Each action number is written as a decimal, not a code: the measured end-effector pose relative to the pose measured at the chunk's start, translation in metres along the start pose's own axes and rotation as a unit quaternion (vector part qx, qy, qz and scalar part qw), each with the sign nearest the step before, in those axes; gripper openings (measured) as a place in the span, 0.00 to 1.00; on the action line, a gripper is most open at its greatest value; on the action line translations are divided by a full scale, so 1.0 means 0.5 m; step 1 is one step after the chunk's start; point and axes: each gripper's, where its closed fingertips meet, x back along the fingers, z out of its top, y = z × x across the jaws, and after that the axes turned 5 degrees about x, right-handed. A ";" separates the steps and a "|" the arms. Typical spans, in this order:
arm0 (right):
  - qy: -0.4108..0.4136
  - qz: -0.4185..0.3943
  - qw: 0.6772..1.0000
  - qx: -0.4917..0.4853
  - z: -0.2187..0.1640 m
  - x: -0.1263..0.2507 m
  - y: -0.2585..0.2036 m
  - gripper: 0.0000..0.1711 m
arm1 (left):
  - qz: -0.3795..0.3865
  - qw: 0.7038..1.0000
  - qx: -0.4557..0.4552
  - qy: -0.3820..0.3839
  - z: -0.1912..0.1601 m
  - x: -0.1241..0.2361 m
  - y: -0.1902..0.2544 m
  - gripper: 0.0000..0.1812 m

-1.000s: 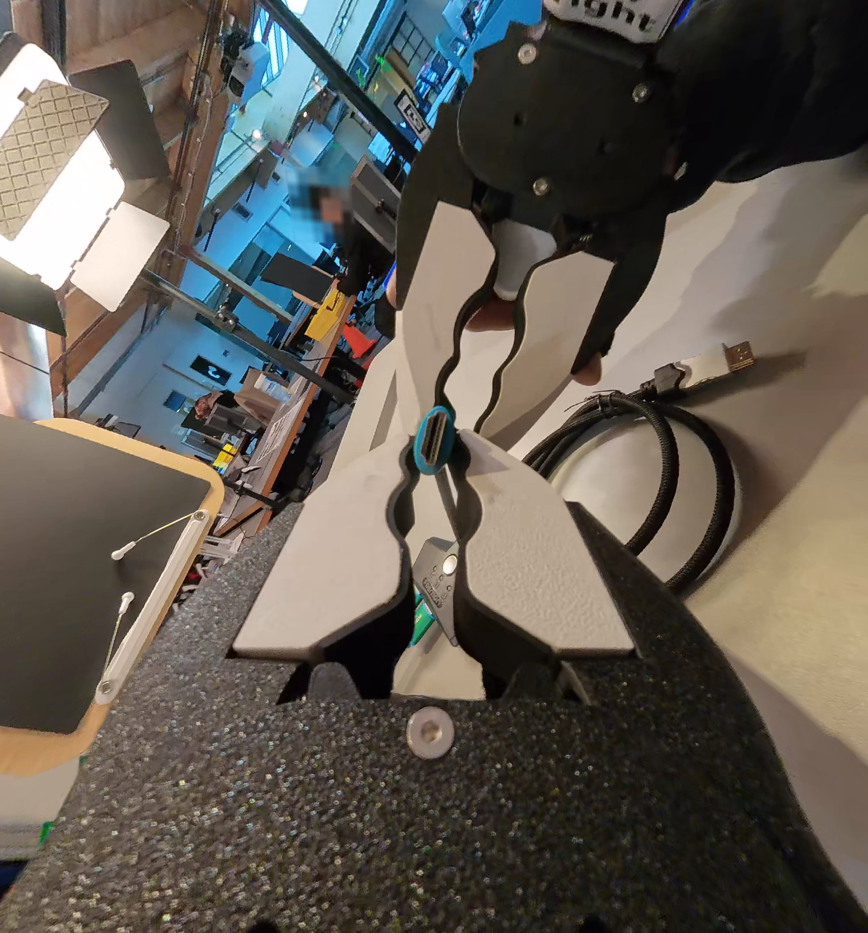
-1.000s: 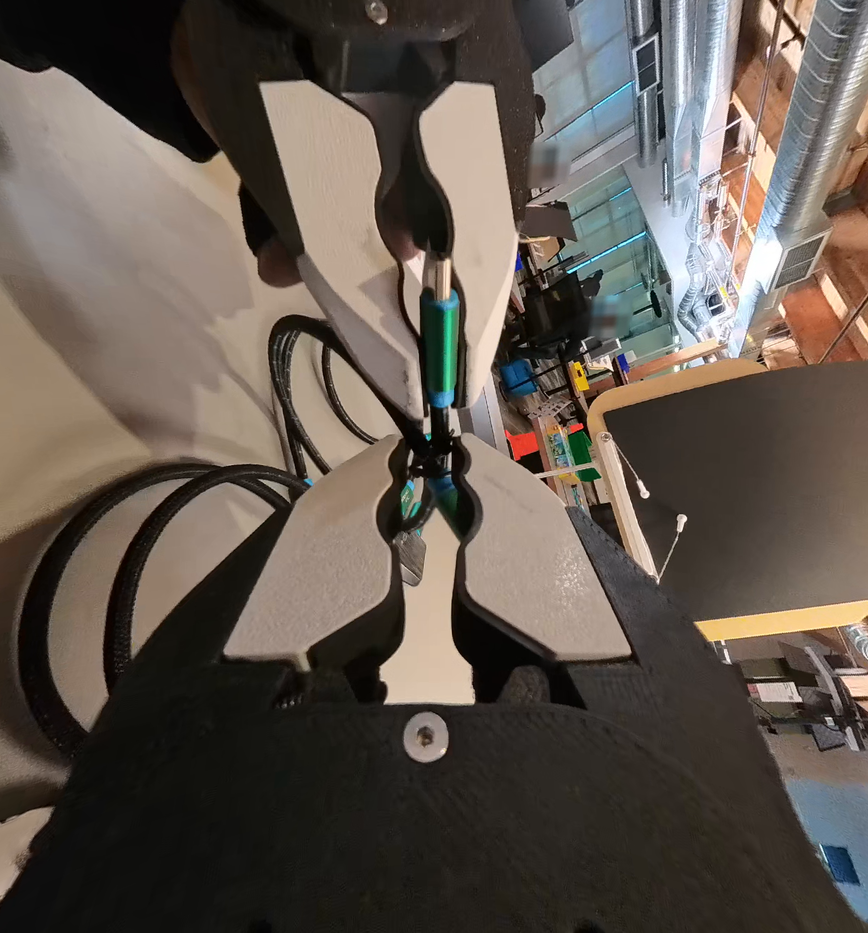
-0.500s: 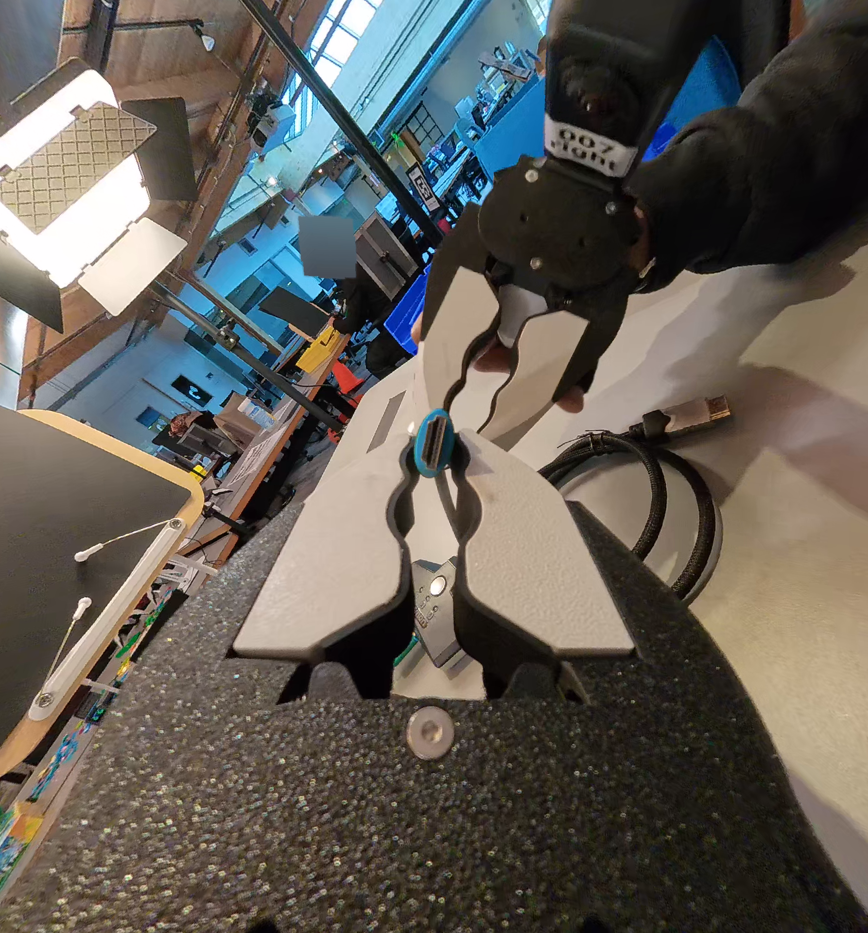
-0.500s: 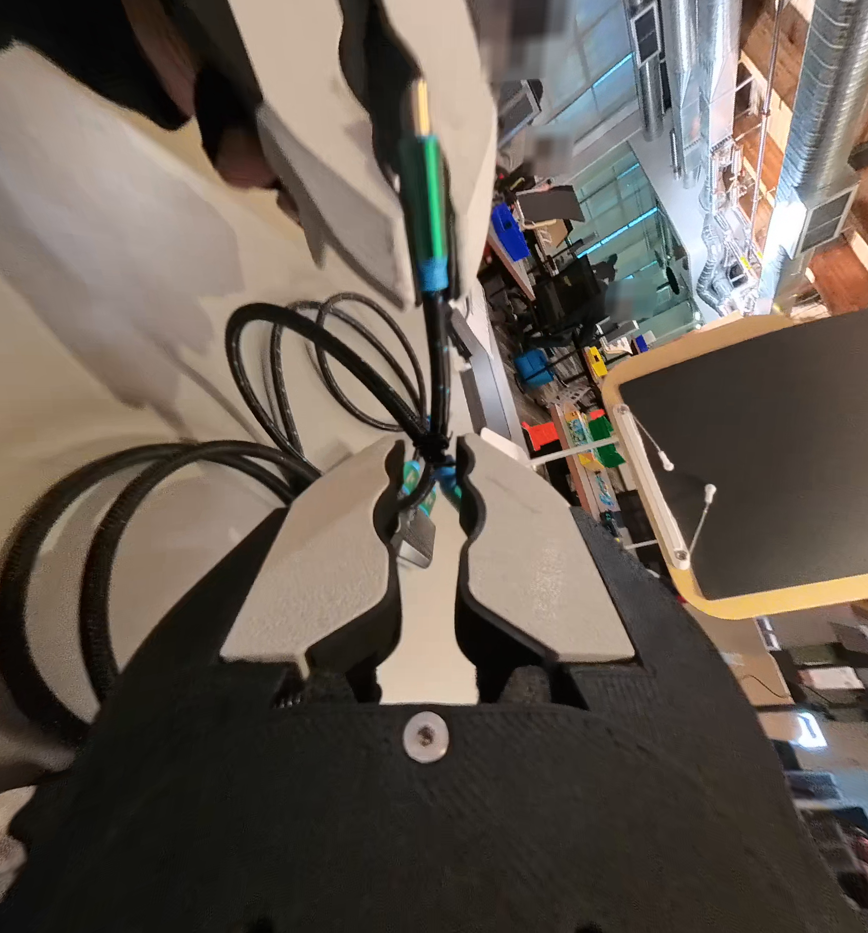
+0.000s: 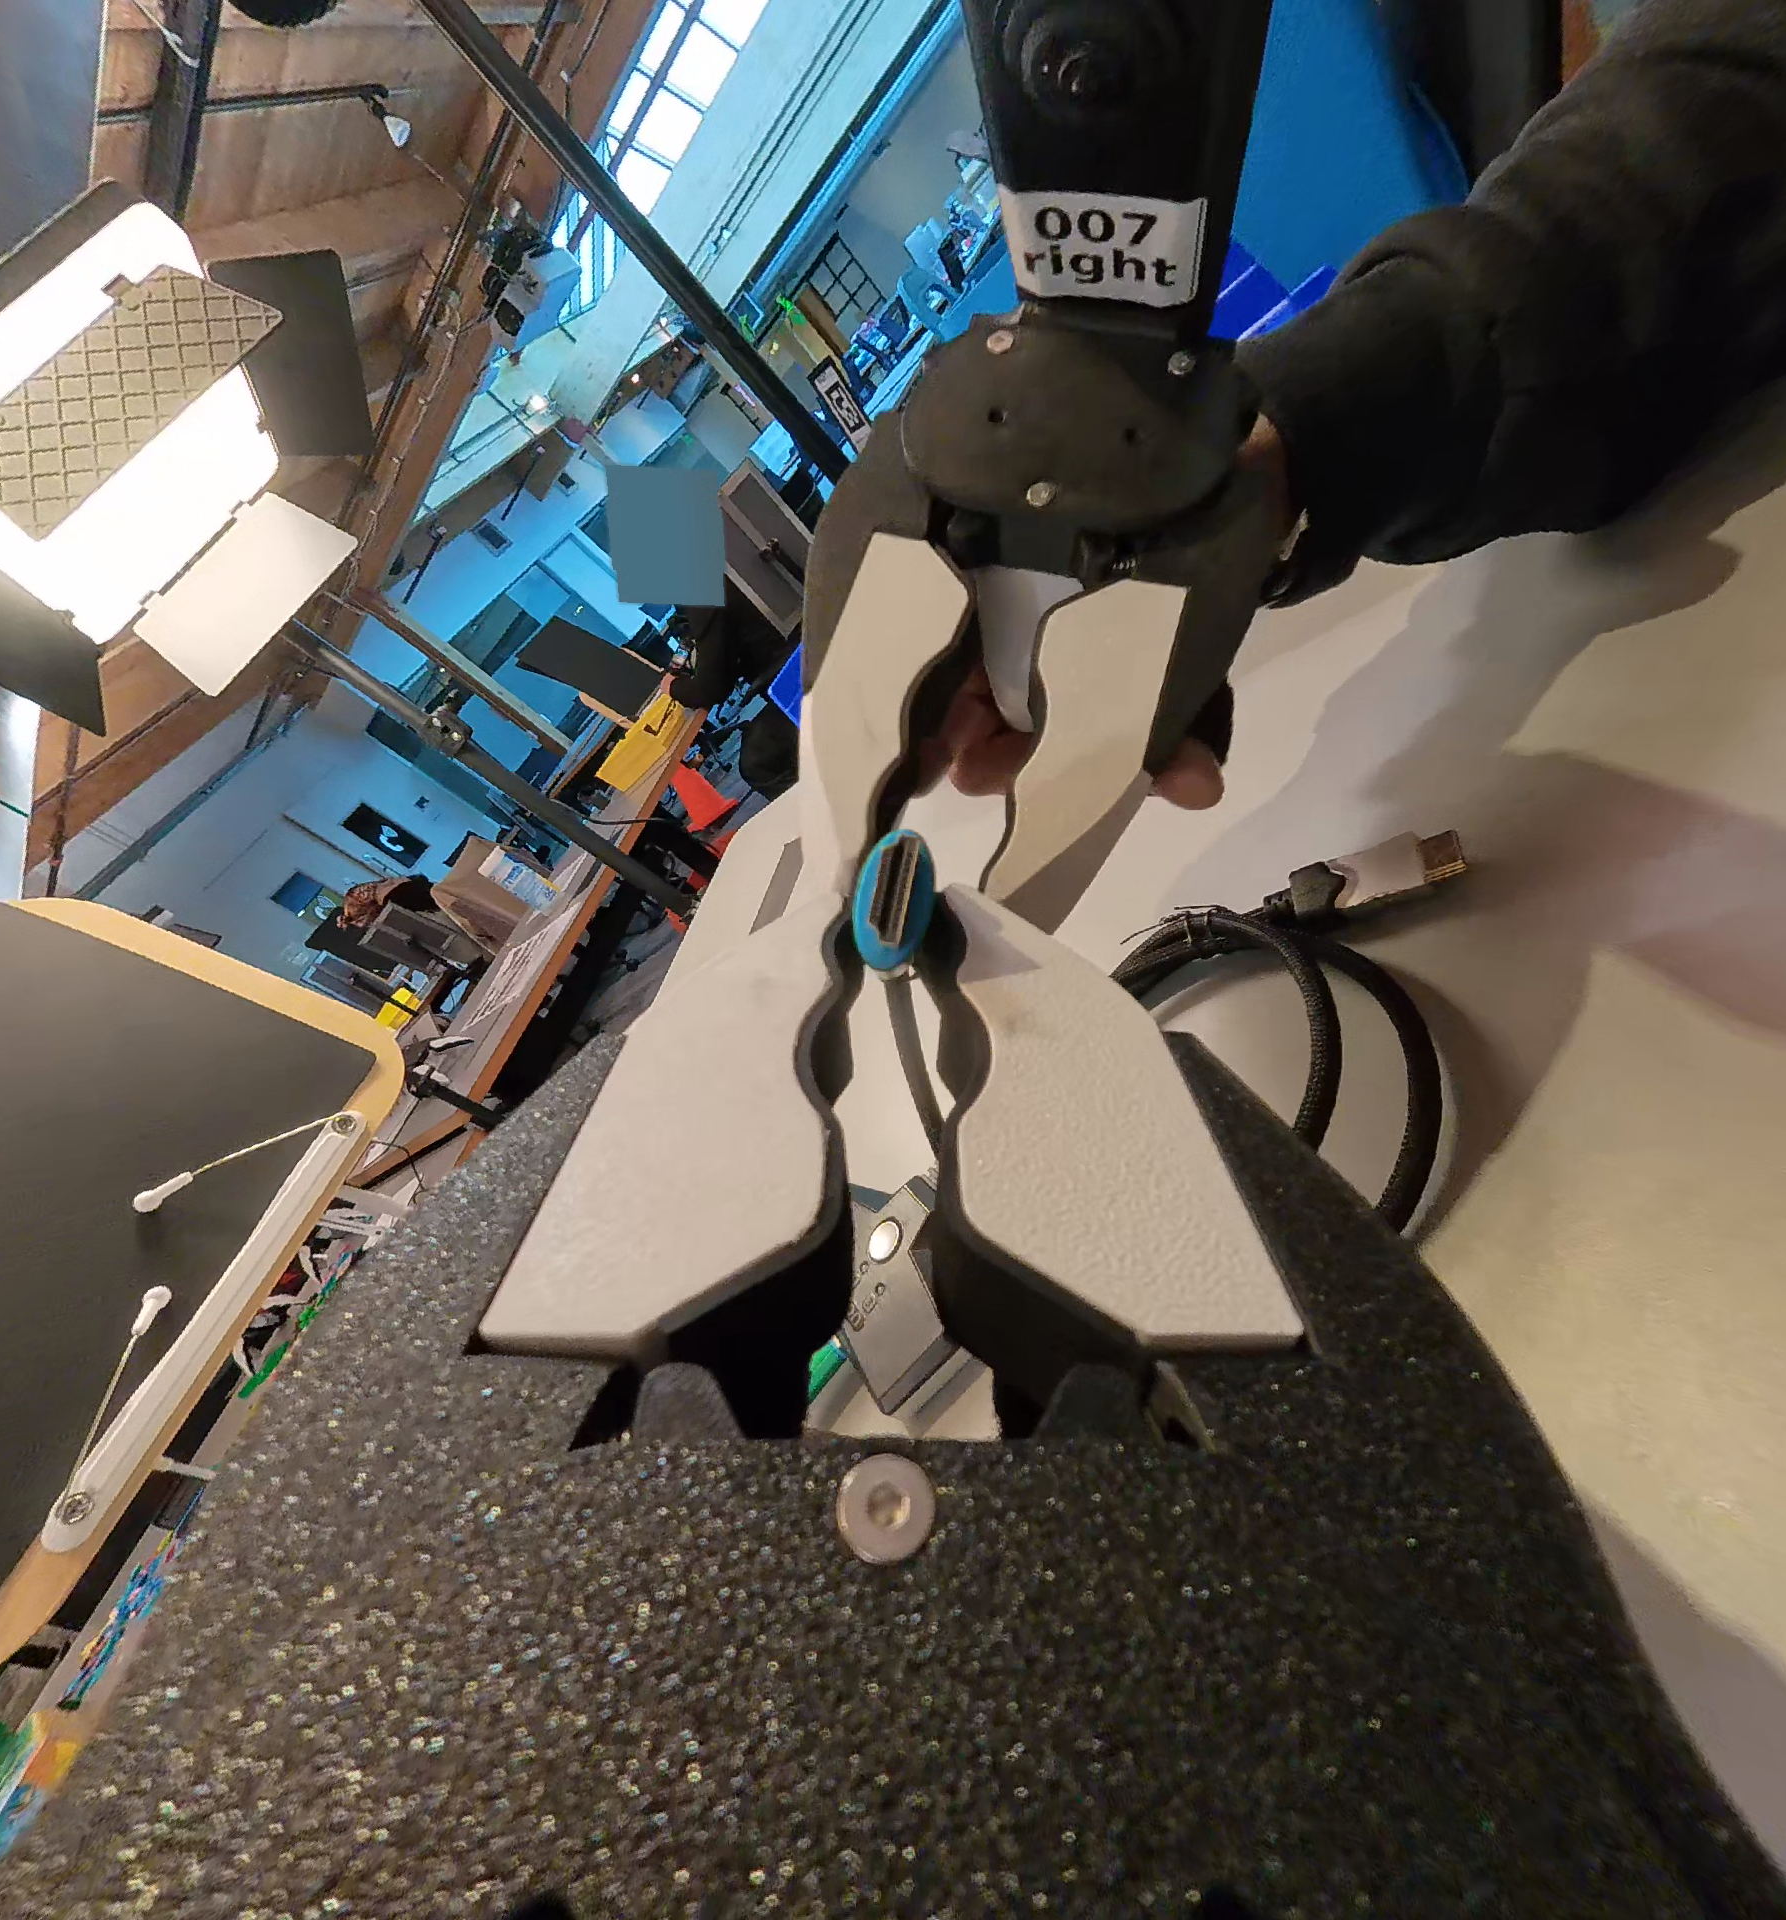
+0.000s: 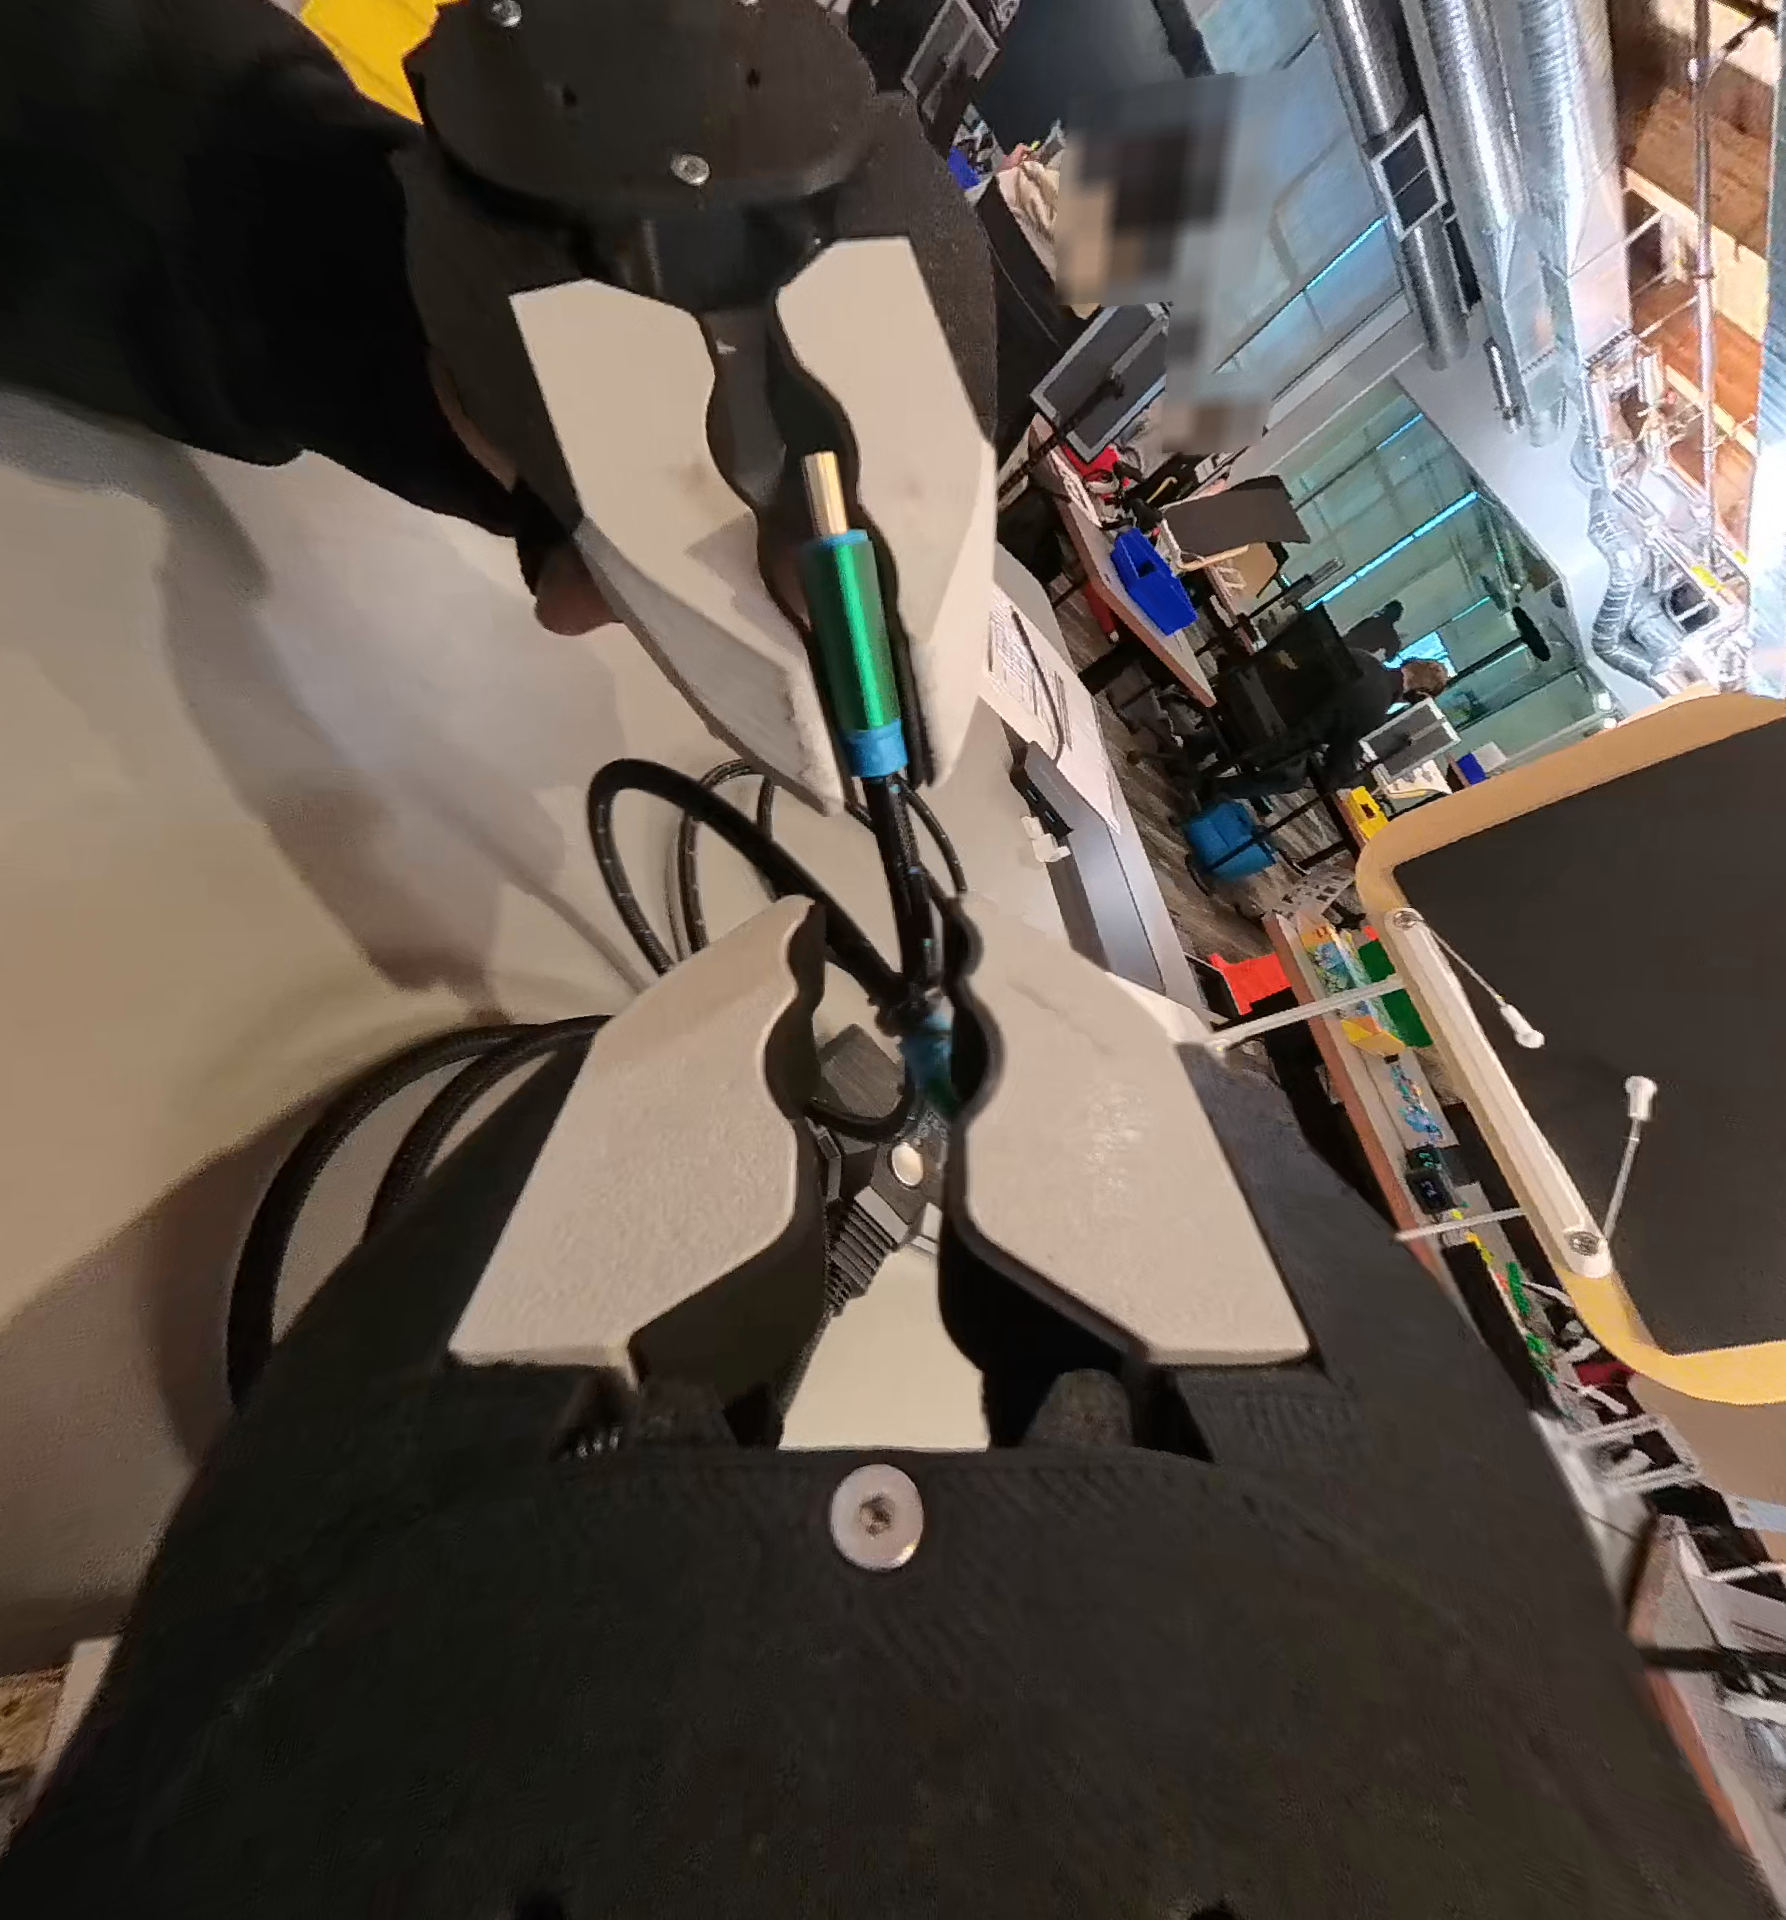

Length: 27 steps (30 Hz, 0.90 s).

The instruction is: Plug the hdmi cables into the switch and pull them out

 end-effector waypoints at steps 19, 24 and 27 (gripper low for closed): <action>-0.067 0.004 0.998 -0.017 -0.109 -0.021 -0.006 0.00 | 0.002 0.997 0.051 0.057 0.030 0.039 -0.028 0.06; -0.062 0.006 0.998 -0.015 -0.090 -0.017 -0.006 0.09 | 0.001 0.998 0.057 0.039 0.014 0.025 -0.024 0.06; -0.052 0.017 0.998 -0.033 -0.082 -0.007 -0.001 0.13 | 0.010 0.997 0.067 0.033 0.009 0.024 -0.031 0.06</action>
